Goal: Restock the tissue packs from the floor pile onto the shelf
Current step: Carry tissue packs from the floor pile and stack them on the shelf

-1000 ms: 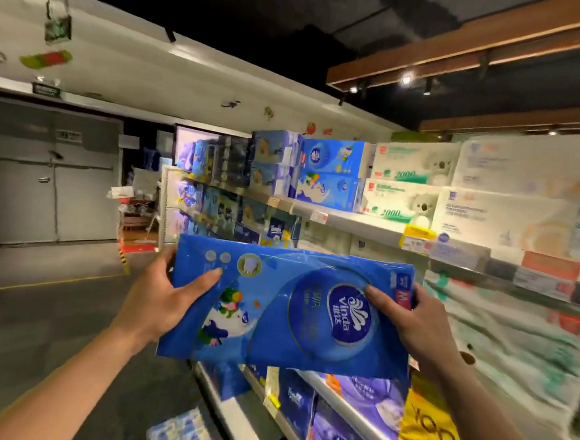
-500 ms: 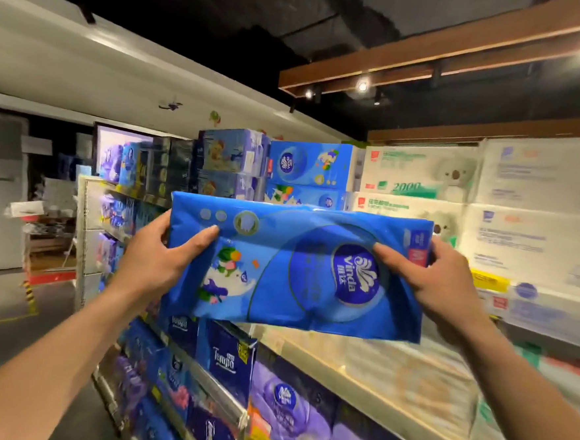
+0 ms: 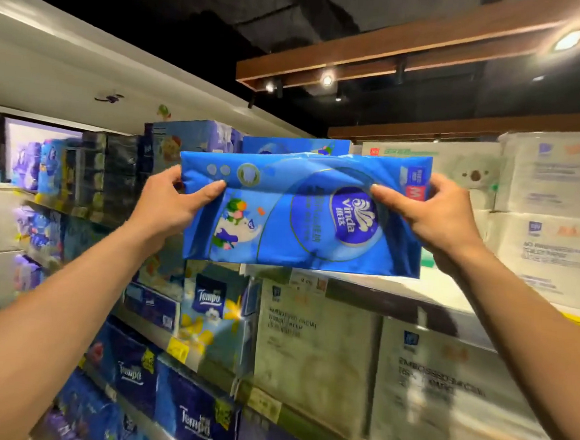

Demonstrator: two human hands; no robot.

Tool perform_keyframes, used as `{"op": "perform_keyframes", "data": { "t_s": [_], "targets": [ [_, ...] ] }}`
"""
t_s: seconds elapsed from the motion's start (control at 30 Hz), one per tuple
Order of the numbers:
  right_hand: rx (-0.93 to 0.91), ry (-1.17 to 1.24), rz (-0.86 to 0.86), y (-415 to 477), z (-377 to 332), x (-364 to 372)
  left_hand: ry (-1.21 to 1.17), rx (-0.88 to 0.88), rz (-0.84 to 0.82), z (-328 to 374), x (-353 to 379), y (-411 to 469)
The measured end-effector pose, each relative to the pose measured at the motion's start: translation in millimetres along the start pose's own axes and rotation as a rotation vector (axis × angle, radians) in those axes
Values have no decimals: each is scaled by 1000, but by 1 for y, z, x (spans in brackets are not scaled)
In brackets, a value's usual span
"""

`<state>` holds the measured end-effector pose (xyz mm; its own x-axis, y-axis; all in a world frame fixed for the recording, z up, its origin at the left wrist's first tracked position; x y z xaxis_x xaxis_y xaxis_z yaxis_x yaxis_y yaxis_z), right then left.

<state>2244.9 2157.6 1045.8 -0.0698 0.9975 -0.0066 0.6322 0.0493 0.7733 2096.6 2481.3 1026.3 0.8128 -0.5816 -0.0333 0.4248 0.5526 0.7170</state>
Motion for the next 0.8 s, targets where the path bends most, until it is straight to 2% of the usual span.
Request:
{"op": "perform_keyframes", "data": {
  "t_s": [0.33,0.53,0.67,0.8],
  "targets": [
    [26,-138,190,47,39,85,-151,65,-144,-93,31,137],
    [95,-229,214,54,84,137,-141,28,-300,-144,49,172],
    [134,-282,174,58,113,163,-54,89,-306,-179,58,185],
    [209,-368,103,64,136,177,288,75,-277,-209,68,190]
  ]
}}
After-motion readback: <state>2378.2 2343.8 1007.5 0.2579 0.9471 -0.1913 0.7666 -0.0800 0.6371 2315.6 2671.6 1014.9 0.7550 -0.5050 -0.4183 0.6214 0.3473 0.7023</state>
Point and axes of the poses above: each hand's wrist, its own y-axis towards the middle knuckle, its own x-axis out of the palm, z = x × y, the point moved 2 cm from there along y, towards the middle knuckle, and after that the axes turned 4 degrees about z, right-handed, at the moved point
